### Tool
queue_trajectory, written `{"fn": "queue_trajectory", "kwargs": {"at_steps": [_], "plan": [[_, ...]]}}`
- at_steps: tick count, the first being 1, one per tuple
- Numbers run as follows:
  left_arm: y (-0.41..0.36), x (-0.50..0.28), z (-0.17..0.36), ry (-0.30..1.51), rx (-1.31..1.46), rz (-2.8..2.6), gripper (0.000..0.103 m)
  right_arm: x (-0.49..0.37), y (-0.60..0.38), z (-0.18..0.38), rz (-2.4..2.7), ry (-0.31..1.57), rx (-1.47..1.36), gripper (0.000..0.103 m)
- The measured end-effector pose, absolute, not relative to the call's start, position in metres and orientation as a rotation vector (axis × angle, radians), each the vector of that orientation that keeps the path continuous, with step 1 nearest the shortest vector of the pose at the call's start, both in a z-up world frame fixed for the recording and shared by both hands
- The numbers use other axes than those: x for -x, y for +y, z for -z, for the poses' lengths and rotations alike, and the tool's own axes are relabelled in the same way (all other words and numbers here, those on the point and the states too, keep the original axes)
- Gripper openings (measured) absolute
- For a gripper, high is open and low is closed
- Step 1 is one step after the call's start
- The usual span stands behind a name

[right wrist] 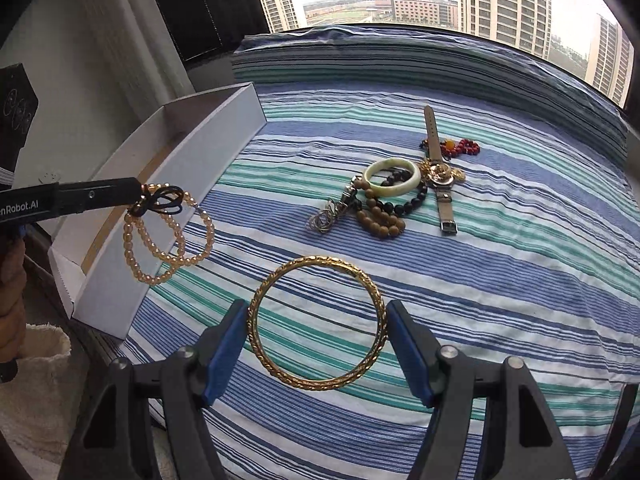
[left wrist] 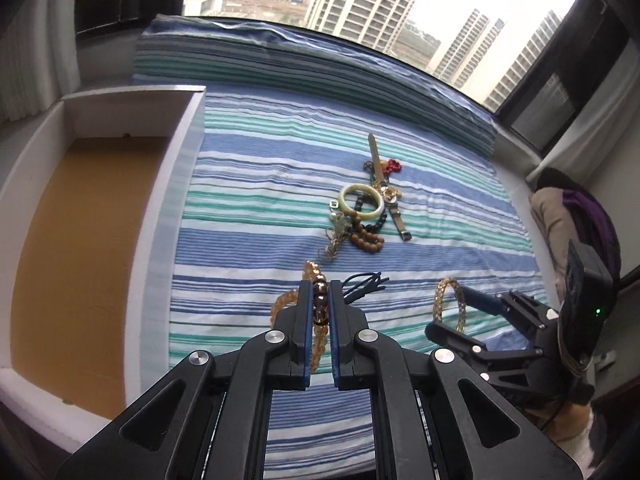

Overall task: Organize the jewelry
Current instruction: 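Carry both held pieces into the white box and open both tools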

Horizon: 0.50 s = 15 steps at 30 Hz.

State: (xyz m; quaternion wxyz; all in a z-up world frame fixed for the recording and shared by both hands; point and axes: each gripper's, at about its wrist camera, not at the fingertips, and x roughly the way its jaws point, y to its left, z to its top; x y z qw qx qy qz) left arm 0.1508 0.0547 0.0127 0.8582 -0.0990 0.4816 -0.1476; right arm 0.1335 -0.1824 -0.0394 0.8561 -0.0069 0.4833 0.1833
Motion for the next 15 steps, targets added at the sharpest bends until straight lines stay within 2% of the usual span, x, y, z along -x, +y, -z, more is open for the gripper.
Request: {"fn": "queue_trajectory", "kwargs": {"at_steps": [9, 15], "plan": [[0.169, -0.124, -0.067, 0.892, 0.28, 0.149, 0.005, -0.157, -0.071, -0.019, -0.577, 0.931, 0.096, 0.071], [0.242, -0.117, -0.05, 0.896, 0.284, -0.035, 0.005, -0.175, 0.027, -0.021, -0.742, 0.941, 0.124, 0.071]]}}
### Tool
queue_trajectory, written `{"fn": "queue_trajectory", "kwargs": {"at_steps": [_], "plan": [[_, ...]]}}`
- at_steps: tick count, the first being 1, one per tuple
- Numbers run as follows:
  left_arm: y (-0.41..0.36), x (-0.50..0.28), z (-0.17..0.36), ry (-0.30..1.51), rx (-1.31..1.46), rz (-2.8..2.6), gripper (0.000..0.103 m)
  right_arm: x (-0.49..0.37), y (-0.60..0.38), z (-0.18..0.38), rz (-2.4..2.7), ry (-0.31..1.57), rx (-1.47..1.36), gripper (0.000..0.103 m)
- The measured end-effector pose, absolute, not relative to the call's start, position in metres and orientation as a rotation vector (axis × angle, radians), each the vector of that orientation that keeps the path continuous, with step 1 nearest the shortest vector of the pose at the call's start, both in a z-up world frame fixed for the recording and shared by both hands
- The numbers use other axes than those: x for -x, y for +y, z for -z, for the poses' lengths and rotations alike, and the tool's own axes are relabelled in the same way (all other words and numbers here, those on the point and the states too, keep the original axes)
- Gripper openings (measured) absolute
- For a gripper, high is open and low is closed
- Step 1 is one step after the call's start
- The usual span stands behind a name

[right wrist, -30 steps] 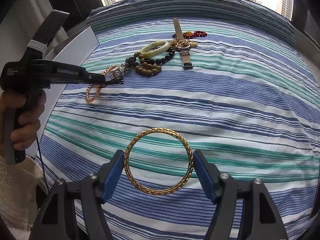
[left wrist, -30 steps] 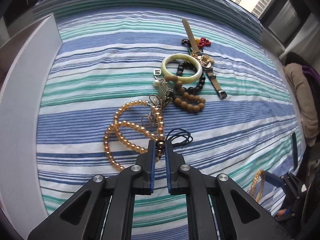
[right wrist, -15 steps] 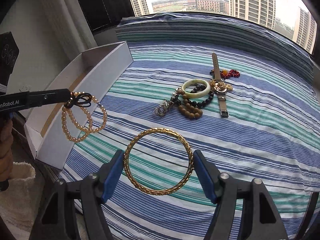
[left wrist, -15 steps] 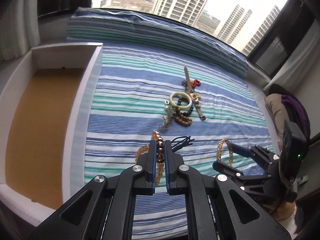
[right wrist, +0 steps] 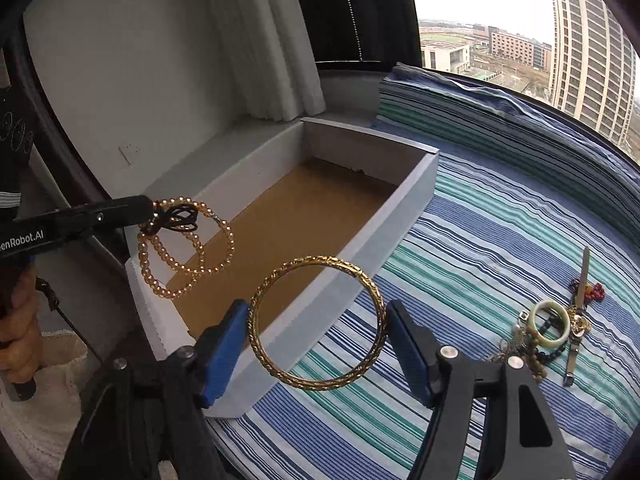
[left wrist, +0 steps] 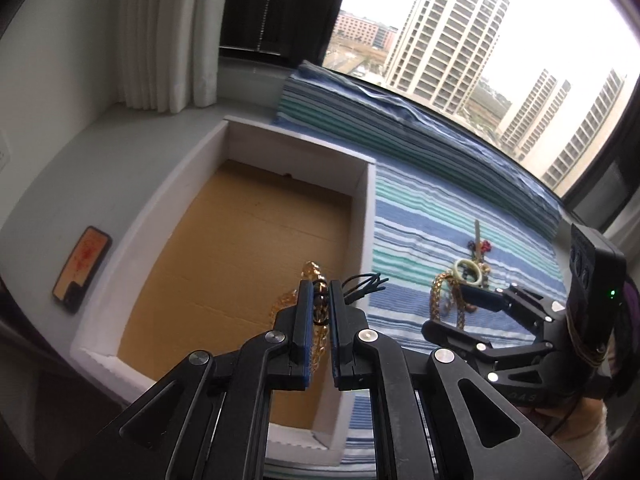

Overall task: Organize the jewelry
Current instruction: 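Carry both held pieces into the white box and open both tools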

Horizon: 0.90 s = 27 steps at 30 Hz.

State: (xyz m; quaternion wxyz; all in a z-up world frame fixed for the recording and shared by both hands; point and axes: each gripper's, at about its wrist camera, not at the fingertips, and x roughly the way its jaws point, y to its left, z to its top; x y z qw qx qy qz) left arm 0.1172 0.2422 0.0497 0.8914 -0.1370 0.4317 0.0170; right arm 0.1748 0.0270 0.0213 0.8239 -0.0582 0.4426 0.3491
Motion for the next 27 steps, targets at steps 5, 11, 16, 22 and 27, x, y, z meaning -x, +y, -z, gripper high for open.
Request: {"fn": "queue_trajectory", "kwargs": {"at_steps": [5, 11, 16, 22, 27], "plan": [[0.296, -0.123, -0.006, 0.968, 0.313, -0.166, 0.005, -0.183, 0.108, 0.008, -0.834, 1.007, 0.196, 0.071], [0.334, -0.119, 0.043, 1.053, 0.361, -0.238, 0.005, -0.167, 0.179, 0.061, -0.857, 1.108, 0.367, 0.071], [0.331, -0.112, 0.066, 1.11, 0.343, -0.236, 0.005, -0.147, 0.207, 0.095, -0.834, 1.148, 0.503, 0.071], [0.32, -0.11, 0.072, 1.115, 0.305, -0.258, 0.009, -0.136, 0.211, 0.11, -0.814, 1.148, 0.554, 0.071], [0.312, -0.108, 0.055, 1.054, 0.268, -0.294, 0.066, -0.135, 0.203, 0.098, -0.818, 1.137, 0.503, 0.072]]}}
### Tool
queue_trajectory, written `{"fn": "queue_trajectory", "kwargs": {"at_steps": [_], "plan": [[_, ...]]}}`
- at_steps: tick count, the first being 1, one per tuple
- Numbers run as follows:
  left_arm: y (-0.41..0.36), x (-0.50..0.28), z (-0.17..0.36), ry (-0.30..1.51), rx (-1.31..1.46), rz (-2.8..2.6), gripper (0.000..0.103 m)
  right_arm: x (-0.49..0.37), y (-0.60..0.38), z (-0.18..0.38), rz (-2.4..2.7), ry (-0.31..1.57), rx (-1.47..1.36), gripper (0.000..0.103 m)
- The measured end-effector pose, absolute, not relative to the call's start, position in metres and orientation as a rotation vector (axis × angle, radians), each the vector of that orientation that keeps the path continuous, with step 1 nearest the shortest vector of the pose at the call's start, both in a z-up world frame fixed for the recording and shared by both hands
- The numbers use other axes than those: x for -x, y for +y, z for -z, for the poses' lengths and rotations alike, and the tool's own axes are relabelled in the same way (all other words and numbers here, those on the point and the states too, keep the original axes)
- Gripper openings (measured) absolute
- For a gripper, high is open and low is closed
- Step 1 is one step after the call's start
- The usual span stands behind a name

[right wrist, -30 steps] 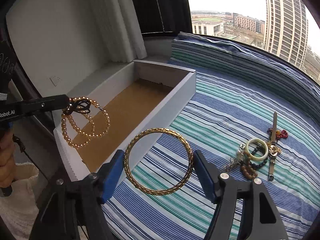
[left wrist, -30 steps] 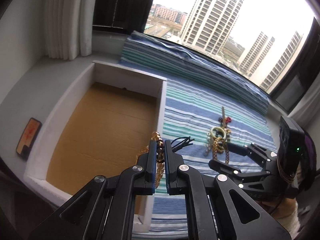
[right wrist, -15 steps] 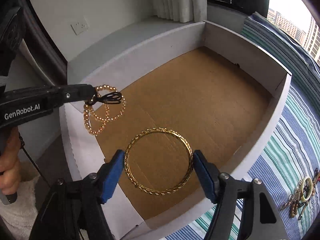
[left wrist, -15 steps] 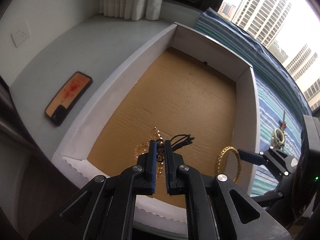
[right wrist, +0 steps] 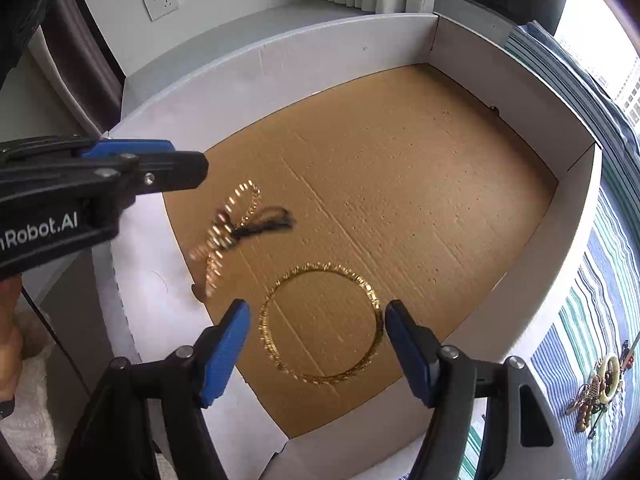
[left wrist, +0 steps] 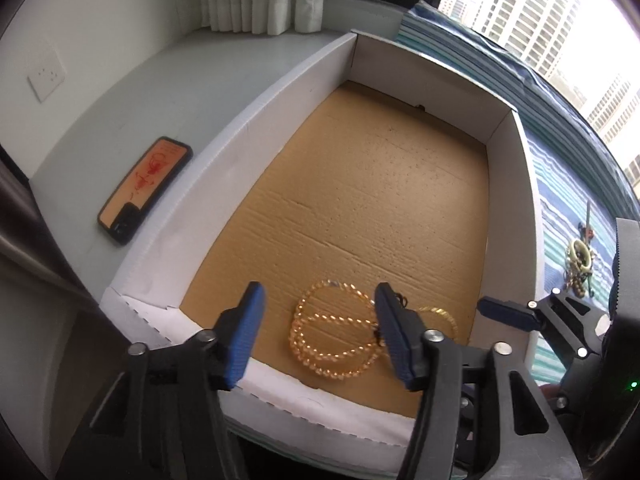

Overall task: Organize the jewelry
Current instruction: 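Carry both held pieces into the white box and open both tools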

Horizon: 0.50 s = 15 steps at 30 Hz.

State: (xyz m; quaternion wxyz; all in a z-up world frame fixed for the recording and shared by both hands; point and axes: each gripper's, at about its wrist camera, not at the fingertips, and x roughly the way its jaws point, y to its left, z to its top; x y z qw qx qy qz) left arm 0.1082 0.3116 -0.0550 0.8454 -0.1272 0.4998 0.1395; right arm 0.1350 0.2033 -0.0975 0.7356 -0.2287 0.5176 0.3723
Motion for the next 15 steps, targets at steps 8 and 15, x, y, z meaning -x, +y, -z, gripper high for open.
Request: {"fn": "queue_trajectory", "kwargs": {"at_steps": [8, 15], "plan": [[0.268, -0.094, 0.012, 0.947, 0.213, -0.241, 0.079, -0.128, 0.161, 0.052, -0.814, 1.028, 0.407, 0.075], [0.177, -0.087, 0.003, 0.912, 0.129, -0.068, 0.082, -0.118, 0.063, 0.051, -0.712, 0.978, 0.302, 0.075]]}}
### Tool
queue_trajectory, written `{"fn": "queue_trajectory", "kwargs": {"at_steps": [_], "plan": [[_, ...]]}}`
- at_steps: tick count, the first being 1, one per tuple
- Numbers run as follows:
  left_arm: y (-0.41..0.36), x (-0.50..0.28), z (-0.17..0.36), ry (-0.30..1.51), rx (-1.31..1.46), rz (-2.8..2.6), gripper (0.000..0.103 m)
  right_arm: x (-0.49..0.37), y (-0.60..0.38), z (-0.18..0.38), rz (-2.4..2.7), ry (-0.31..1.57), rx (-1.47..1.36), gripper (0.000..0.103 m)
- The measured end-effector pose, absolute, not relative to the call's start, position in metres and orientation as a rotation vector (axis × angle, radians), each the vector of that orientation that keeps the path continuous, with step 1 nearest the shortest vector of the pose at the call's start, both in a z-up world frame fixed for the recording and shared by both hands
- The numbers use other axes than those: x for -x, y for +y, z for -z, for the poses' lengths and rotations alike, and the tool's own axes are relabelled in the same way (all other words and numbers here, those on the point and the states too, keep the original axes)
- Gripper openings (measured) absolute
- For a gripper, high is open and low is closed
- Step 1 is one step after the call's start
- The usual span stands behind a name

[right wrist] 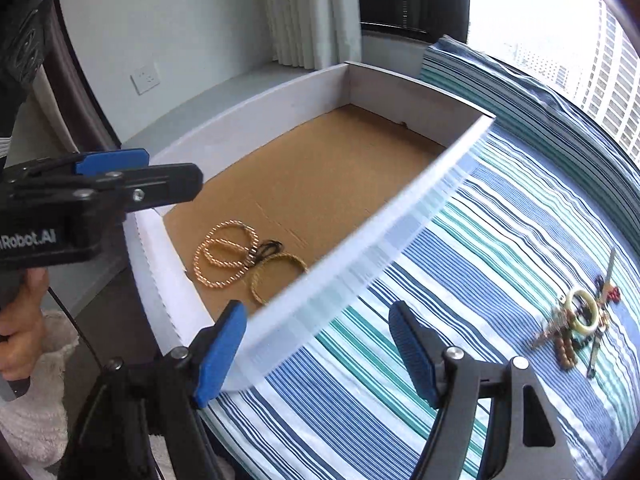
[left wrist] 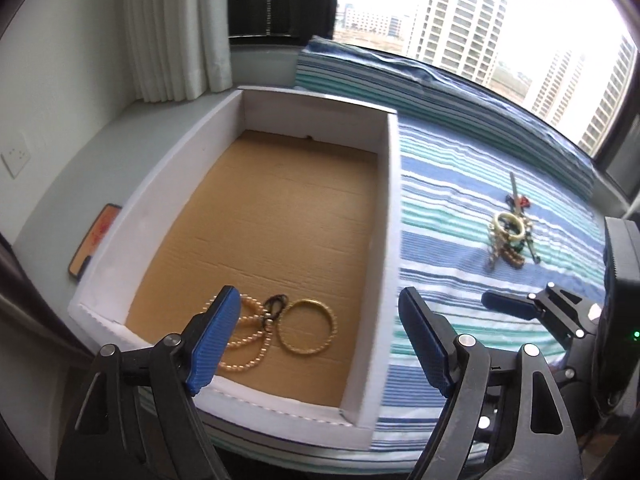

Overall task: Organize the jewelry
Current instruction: 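Carry both held pieces into the white box and open both tools, then move both tools back over the jewelry pile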

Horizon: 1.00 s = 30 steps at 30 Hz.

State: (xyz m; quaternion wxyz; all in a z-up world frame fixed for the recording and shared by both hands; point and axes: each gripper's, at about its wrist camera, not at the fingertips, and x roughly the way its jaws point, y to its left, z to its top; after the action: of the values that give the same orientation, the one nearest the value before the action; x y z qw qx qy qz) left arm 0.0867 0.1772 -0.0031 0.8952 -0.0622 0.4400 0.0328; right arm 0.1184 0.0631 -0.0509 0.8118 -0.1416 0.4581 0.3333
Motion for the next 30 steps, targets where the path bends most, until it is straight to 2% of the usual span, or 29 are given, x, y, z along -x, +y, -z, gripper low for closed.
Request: {"fn": "queue_trajectory", "kwargs": {"at_steps": [6, 14, 22, 30], "plan": [[0.077, -0.08, 0.019, 0.927, 0.069, 0.149, 0.086, -0.107, -0.055, 0.074, -0.495, 1.003, 0.232, 0.075], [-0.009, -0.089, 0.077, 0.984, -0.009, 0.265, 0.086, -0.084, -0.185, 0.096, -0.212, 1.041, 0.047, 0.075], [-0.036, -0.131, 0.118, 1.04, -0.036, 0.307, 0.086, -0.073, -0.219, 0.109, -0.145, 1.032, -0.014, 0.075], [-0.066, -0.217, 0.136, 1.076, -0.06, 0.381, 0.086, -0.074, -0.228, 0.112, -0.152, 1.019, -0.052, 0.075]]}}
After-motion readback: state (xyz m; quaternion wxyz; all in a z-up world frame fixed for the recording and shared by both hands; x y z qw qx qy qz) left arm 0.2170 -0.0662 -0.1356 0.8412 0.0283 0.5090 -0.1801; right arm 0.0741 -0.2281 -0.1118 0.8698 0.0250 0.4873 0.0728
